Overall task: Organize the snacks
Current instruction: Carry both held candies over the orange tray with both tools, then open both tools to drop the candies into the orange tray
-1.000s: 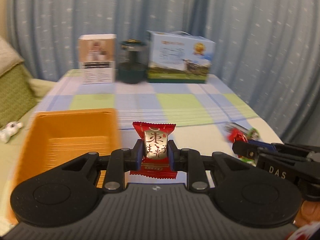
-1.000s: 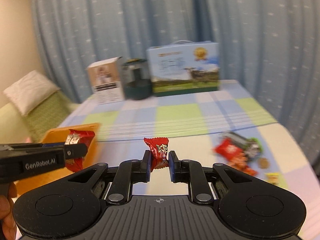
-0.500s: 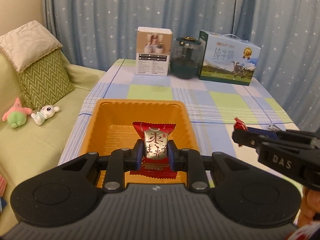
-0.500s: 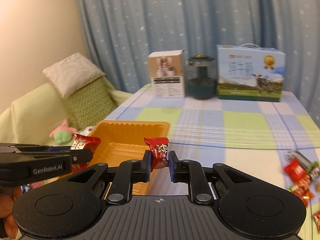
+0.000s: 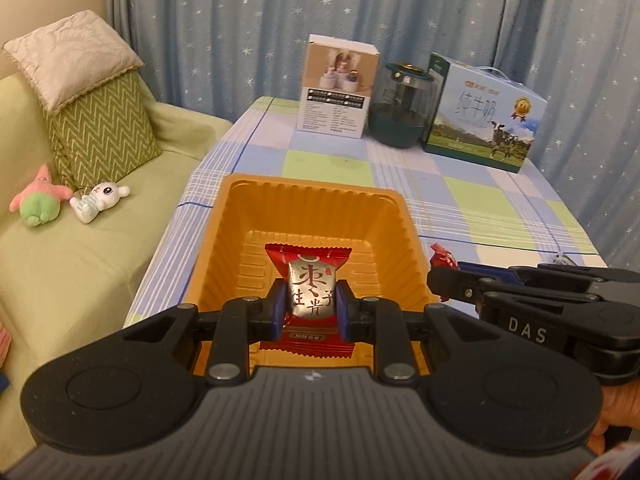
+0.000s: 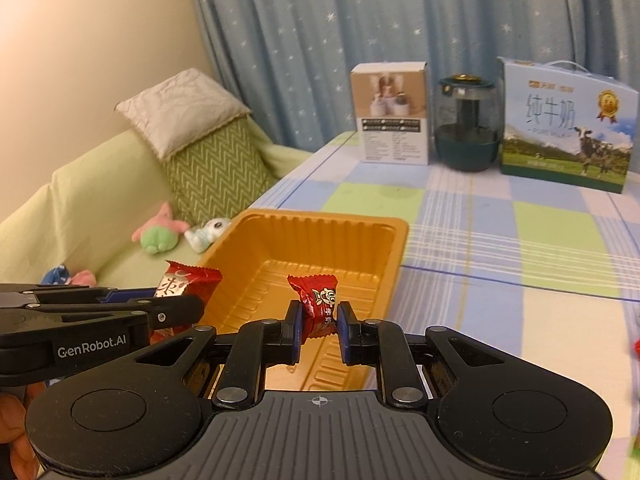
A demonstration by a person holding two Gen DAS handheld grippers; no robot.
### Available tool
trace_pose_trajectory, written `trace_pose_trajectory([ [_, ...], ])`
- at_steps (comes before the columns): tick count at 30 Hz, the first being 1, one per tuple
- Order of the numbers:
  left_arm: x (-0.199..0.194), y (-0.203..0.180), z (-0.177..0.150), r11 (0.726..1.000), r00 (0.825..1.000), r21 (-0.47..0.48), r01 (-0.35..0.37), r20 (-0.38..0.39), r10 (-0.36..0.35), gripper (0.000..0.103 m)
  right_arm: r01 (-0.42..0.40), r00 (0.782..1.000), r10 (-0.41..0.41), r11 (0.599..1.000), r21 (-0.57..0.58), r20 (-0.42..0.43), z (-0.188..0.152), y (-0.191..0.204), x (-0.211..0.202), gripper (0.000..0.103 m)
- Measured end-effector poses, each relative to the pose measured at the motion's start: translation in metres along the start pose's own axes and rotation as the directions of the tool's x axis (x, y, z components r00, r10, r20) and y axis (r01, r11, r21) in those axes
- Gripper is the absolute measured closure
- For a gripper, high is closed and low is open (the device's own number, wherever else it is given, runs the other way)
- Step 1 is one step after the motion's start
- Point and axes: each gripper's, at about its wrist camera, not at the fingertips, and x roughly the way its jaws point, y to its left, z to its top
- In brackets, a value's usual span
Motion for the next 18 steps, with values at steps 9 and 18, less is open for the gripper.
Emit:
trace_pose_trajectory([
  [9,0.015,0.006,-0.002,1.0,0.998,0.009,-0.009,-0.064,0.01,0.08,-0.009,0.999,0.008,1.0,-0.007,-0.049,-0.007,0.002,0.016,0.085],
  [18,0.018,0.01,-0.002,0.999,0.997,-0.025,-0.028,-0.069,0.027,0.06,-0.002,0.997,0.002,1.0,-0.007,-0.078,-0.013,0.001,0.023,0.085],
])
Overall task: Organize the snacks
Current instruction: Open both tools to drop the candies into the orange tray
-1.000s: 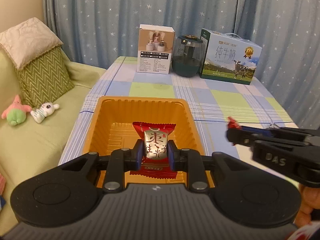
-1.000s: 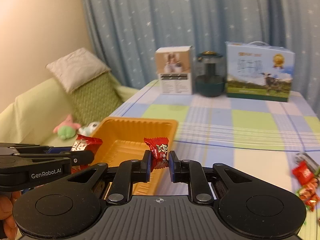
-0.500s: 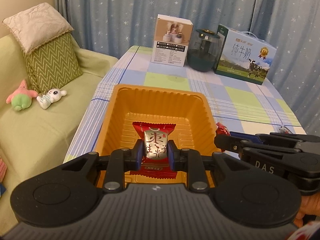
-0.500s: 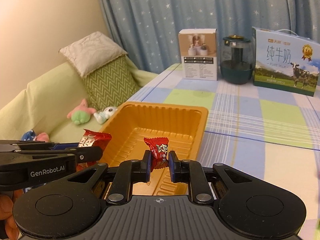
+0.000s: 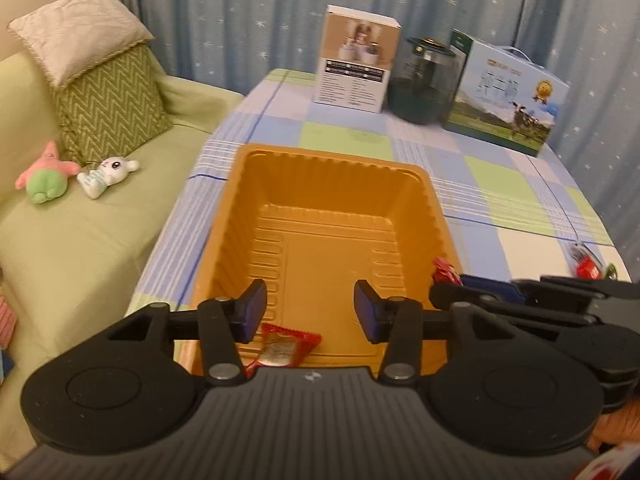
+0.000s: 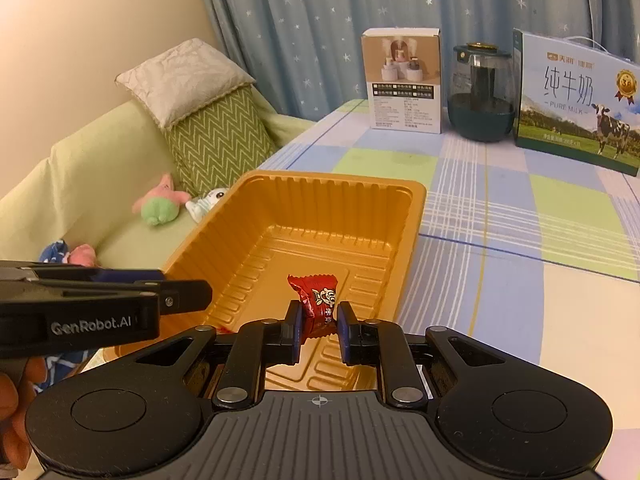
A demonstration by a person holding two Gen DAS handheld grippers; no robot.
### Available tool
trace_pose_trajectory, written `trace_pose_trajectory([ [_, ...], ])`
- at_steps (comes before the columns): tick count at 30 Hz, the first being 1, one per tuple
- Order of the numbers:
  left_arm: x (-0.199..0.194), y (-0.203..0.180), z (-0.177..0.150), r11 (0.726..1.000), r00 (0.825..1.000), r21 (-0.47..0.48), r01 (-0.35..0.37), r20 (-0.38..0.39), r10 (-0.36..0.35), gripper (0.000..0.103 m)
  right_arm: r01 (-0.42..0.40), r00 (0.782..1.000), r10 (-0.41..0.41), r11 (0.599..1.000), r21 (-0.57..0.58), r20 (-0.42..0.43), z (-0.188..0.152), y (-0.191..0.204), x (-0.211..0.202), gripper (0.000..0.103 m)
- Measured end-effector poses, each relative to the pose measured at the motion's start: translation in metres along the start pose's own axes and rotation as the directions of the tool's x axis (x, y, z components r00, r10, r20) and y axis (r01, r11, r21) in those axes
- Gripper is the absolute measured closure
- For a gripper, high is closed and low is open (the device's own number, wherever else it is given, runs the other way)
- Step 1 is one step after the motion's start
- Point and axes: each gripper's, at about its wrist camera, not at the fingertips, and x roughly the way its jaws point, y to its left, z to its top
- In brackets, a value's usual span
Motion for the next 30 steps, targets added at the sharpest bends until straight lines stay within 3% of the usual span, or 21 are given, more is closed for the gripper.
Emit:
trace_pose_trajectory([
  [15,-0.01,0.012,0.004,0.998,0.998,-0.047,-0.037,0.044,0.039,0.059,-0.058,0.998,0.058,0.998,-0.017,0.006,0.001,0.006,0.002,0.084],
  [16,-0.011,0.013,0.004,0.998,0.998,-0.05,-0.038,0.047,0.04,0.058,-0.057,0.998,0.057,0.998,-0.022,0.006,0.0,0.007,0.002,0.082],
  [17,-0.011,0.014,0.004,0.998,0.998,-0.051,-0.039,0.051,0.042,0.058,-0.055,0.998,0.055,0.998,-0.022,0.007,0.0,0.007,0.003,0.07],
  [18,-0.012,0.015,0.005,0.998,0.998,-0.053,-0.043,0.052,0.046,0.057,-0.058,0.998,0.058,0.998,-0.016,0.009,0.0,0.006,0.003,0.049],
  [19,-0.012,0.015,0.004,0.997,0.997,-0.056,-0.046,0.053,0.049,0.057,-0.06,0.998,0.061,0.998,-0.004,0.019,0.0,0.005,0.002,0.041],
  [30,-0.013,0.013,0.007,0.998,0.998,-0.057,-0.033,0.06,0.037,0.057,-0.033,0.997,0.033,0.999,0.001,0.069,0.003,0.0,-0.011,0.038],
])
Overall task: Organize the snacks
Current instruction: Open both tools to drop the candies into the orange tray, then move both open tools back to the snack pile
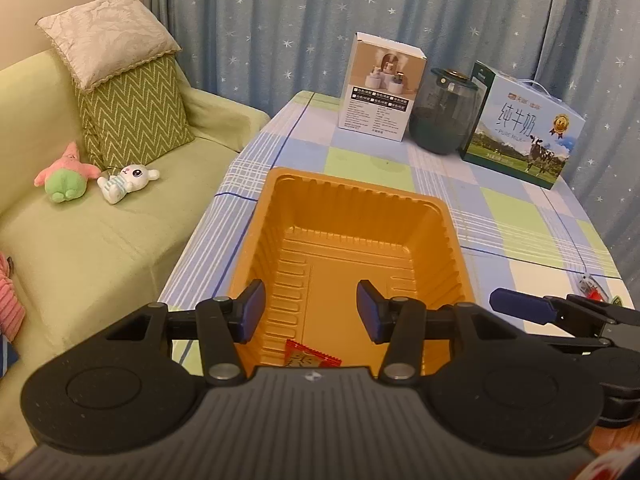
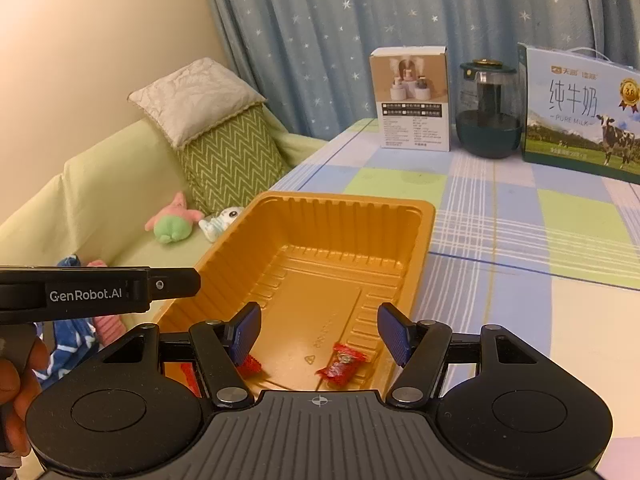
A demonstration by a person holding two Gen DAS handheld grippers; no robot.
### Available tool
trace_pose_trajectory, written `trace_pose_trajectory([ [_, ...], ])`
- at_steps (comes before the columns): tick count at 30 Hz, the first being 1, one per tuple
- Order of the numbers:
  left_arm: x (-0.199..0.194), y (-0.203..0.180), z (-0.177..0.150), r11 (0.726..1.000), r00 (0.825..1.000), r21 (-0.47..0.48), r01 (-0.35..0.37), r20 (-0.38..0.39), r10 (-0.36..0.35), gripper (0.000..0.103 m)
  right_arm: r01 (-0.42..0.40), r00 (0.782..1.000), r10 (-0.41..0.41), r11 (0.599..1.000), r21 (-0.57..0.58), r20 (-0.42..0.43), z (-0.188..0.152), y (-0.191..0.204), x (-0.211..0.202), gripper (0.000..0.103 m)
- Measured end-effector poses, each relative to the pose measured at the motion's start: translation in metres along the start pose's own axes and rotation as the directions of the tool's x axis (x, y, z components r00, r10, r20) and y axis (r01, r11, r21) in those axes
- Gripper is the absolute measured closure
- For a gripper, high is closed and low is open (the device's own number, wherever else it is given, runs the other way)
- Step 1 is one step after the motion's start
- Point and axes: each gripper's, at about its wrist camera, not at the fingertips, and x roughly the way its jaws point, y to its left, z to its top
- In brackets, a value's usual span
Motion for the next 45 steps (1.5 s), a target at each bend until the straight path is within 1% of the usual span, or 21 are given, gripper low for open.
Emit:
trace_pose_trajectory([
  [6,-0.002,-0.012,0.002,1.0,0.999,0.002,0.03,0.013,-0.03,0.056,0.026,0.999,-0.027,1.0,0.007,0.033,0.002,-0.007,-0.013,0.038],
  [12,-0.004,-0.033,0.004,0.997,0.996,0.025,0.079,0.029,-0.08,0.056,0.069,0.995,-0.071,0.997,0.022,0.075,0.002,-0.021,-0.033,0.038],
  [18,-0.004,-0.062,0.005,0.988,0.989,0.062,0.14,0.047,-0.143,0.054,0.124,0.987,-0.129,0.991,0.059,0.096,-0.003,-0.046,-0.055,0.038],
  [23,-0.002,-0.093,0.002,0.974,0.978,0.113,0.196,0.042,-0.202,0.054,0.173,0.977,-0.184,0.979,0.105,0.104,-0.009,-0.069,-0.075,0.038],
  [30,0.0,-0.14,-0.005,0.945,0.959,0.172,0.277,0.019,-0.284,0.054,0.261,0.951,-0.284,0.948,0.183,0.118,-0.024,-0.107,-0.107,0.038],
  [35,0.004,-0.178,-0.011,0.915,0.94,0.226,0.333,-0.002,-0.341,0.054,0.329,0.927,-0.359,0.917,0.224,0.106,-0.039,-0.135,-0.128,0.038],
  [40,0.011,-0.208,-0.022,0.891,0.926,0.26,0.373,-0.038,-0.377,0.054,0.385,0.901,-0.422,0.884,0.266,0.098,-0.056,-0.164,-0.153,0.038],
  [45,0.013,-0.235,-0.032,0.865,0.913,0.299,0.402,-0.056,-0.405,0.054,0.434,0.876,-0.476,0.849,0.303,0.08,-0.073,-0.188,-0.175,0.038],
])
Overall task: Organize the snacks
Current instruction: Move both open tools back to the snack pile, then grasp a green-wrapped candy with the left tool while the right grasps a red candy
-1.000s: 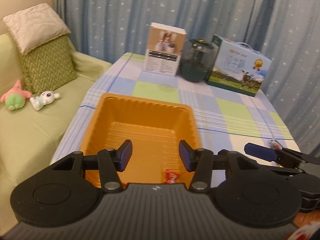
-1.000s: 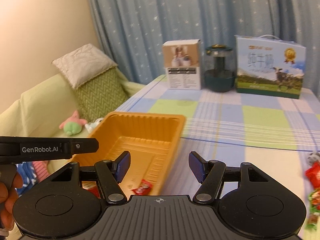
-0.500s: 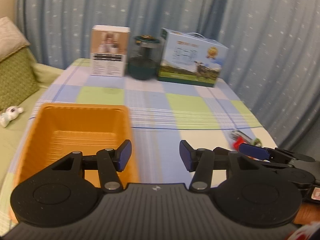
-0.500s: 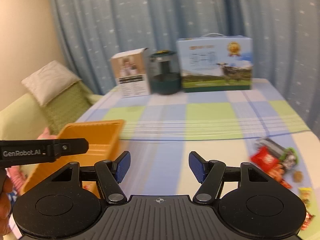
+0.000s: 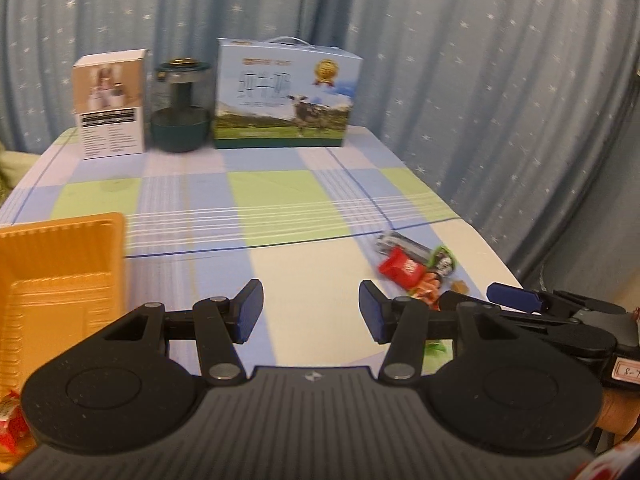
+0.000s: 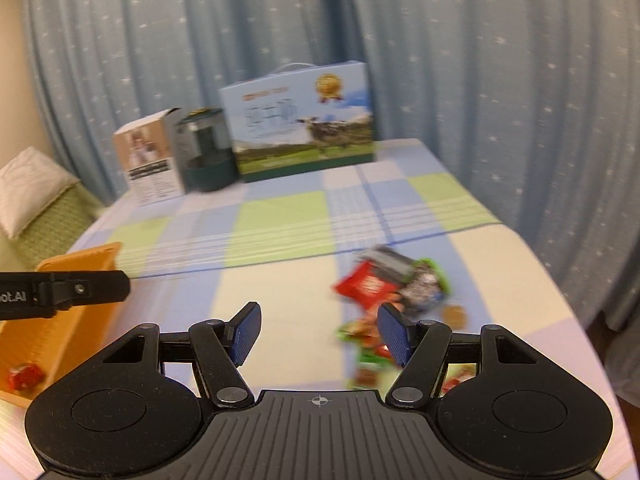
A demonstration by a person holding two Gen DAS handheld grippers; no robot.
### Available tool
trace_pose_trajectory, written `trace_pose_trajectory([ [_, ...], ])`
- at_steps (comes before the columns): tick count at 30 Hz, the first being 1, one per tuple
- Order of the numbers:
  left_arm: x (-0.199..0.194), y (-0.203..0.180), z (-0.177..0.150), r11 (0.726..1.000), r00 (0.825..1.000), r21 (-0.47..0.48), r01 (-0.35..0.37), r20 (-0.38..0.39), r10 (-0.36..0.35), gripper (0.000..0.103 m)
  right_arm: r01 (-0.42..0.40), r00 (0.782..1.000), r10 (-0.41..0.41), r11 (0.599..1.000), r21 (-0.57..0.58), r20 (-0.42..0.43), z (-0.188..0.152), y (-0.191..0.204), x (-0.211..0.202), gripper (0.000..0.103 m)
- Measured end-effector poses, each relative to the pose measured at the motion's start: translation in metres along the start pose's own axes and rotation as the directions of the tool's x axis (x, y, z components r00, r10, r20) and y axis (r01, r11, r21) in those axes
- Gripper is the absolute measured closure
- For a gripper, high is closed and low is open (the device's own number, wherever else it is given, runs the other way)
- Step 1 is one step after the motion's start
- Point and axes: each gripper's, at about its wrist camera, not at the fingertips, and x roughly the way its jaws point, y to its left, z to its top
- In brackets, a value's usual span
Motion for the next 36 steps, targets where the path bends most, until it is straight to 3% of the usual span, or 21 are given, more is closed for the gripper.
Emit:
trace_pose_trajectory([
  [10,0.035,-0.037,-0.015,0.998,0.996,-0.004,0.065,-0.055,-0.066,0.054,0.092,0.995,-0.093,0.995,-0.036,-0.036,-0.018,-0.054,-0.01,0.038],
  [13,0.044,-0.055,-0.023,0.996,0.993,0.039,0.084,-0.081,-0.08,0.054,0.104,0.992,-0.108,0.992,-0.068,-0.066,-0.024,-0.065,-0.01,0.039],
  [21,0.063,-0.083,-0.035,0.981,0.986,0.141,0.135,-0.121,-0.118,0.054,-0.005,0.983,-0.032,0.98,-0.2,-0.182,-0.029,-0.086,0.001,0.04],
  [25,0.071,-0.086,-0.04,0.979,0.982,0.147,0.143,-0.142,-0.122,0.054,-0.072,0.97,0.029,0.982,-0.175,-0.24,-0.032,-0.094,0.016,0.053],
  [36,0.087,-0.088,-0.046,0.976,0.977,0.145,0.16,-0.163,-0.136,0.057,-0.076,0.959,0.028,0.984,-0.158,-0.284,-0.03,-0.094,0.043,0.076],
])
